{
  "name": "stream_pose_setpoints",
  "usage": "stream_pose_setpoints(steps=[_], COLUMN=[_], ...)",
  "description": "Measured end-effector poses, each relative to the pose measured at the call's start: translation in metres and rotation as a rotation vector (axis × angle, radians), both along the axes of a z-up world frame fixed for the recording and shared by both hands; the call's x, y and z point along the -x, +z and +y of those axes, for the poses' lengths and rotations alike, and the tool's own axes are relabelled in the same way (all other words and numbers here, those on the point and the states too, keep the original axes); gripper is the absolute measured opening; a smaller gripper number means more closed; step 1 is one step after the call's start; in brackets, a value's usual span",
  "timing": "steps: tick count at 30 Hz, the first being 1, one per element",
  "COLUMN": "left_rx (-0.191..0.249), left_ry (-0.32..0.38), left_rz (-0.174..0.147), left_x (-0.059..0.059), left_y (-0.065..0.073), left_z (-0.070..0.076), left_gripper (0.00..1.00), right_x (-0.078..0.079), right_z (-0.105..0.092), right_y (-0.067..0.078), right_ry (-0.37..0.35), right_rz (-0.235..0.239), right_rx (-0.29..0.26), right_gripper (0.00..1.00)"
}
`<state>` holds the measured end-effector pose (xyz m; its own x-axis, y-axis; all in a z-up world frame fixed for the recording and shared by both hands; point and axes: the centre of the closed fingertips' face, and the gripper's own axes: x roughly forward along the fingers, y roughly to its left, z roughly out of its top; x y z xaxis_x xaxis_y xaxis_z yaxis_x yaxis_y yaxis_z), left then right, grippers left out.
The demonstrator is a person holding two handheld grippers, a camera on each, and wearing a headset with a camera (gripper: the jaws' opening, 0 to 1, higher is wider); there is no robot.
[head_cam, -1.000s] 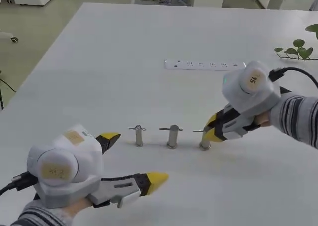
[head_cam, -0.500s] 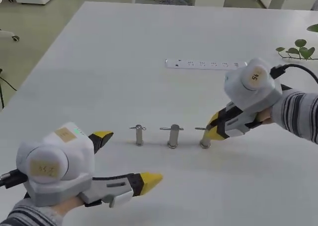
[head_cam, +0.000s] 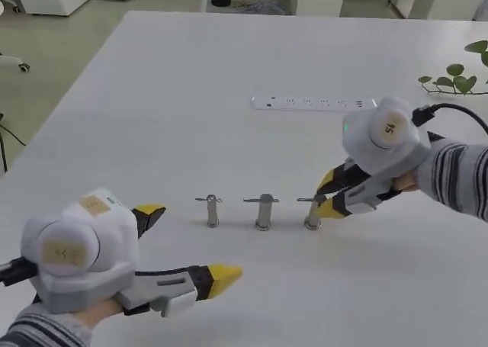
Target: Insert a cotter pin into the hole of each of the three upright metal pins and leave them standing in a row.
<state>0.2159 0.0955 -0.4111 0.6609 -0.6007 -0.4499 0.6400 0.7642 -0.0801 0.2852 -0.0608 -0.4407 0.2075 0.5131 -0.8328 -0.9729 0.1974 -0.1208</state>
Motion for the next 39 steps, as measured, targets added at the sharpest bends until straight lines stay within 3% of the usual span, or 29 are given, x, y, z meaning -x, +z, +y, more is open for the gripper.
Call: stream_pose_setpoints(steps=[8,14,19,28,32,39], left_rx=[0.018,0.021,0.029,0.032,0.029,0.026], left_ry=[0.03,0.031,0.039,0.069,0.08,0.075], left_rz=[0.0,0.013,0.012,0.011,0.004,-0.002], left_x=[-0.004,-0.001,0.0,0.004,0.007,0.01], left_y=[0.008,0.011,0.017,0.023,0.023,0.024], left_z=[0.008,0.009,0.01,0.016,0.017,0.014], left_gripper=[0.86,0.87,0.88,0.89,0.92,0.97], right_x=[0.01,0.025,0.039,0.061,0.065,0.073], right_z=[-0.006,-0.014,-0.018,-0.022,-0.023,-0.02], right_y=[0.023,0.038,0.049,0.048,0.049,0.047], right_ry=[-0.205,-0.353,-0.434,-0.558,-0.607,-0.64], right_rz=[-0.031,-0.026,-0.035,-0.028,-0.049,-0.052], right_rx=[-0.138,-0.243,-0.319,-0.425,-0.47,-0.497], right_gripper=[0.43,0.53,0.6,0.71,0.74,0.79])
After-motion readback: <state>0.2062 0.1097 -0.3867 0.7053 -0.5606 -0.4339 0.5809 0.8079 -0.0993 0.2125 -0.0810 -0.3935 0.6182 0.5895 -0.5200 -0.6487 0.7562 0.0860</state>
